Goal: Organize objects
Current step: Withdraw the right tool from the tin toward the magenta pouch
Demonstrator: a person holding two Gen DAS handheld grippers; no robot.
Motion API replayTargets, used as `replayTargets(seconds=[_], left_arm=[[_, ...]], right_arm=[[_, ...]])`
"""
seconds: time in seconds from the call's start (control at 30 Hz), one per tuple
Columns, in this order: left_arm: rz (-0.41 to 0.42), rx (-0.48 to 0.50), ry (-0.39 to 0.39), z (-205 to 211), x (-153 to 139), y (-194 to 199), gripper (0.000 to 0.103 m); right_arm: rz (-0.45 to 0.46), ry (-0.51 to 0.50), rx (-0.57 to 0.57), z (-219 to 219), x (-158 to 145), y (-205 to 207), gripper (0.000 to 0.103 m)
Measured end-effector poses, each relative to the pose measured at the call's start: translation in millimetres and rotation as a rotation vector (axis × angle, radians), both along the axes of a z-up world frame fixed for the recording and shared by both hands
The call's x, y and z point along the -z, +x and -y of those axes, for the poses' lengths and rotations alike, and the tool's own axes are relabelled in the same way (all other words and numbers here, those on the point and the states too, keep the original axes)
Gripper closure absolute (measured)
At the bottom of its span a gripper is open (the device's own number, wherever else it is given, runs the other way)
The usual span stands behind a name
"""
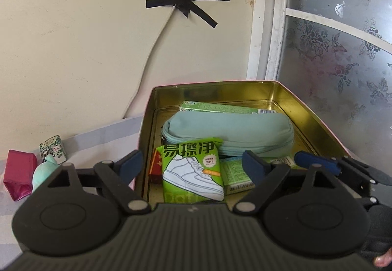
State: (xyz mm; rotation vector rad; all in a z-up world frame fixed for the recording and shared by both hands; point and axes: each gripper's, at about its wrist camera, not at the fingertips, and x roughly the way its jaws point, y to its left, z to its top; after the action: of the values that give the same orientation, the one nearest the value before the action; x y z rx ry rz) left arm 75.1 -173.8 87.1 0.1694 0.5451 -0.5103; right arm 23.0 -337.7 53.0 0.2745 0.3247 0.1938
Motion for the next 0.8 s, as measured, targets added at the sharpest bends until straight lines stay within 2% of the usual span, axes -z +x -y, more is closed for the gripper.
replayTargets(seconds=[0.2,0.37,0.5,0.8], left_arm=[[0.003,-0.006,0.053,-3,9,-27,0.013],[-0.029,-0.028,0.063,-15,21,-39,0.013],[-0.023,-0.052,0.083,-27,27,-48,0.013],[-0.031,-0.126,0.071,-68,35,-50,0.013]], right_arm=[[-0.003,0.085,0.093,20,-5,-41,0.03],[-0.034,0.105,0.12,24,-4,-58,0.029],[-0.069,0.145,0.118,22,0,-64,0.029],[-0.101,0.095,0.065,-13,-3,-65,0.029]])
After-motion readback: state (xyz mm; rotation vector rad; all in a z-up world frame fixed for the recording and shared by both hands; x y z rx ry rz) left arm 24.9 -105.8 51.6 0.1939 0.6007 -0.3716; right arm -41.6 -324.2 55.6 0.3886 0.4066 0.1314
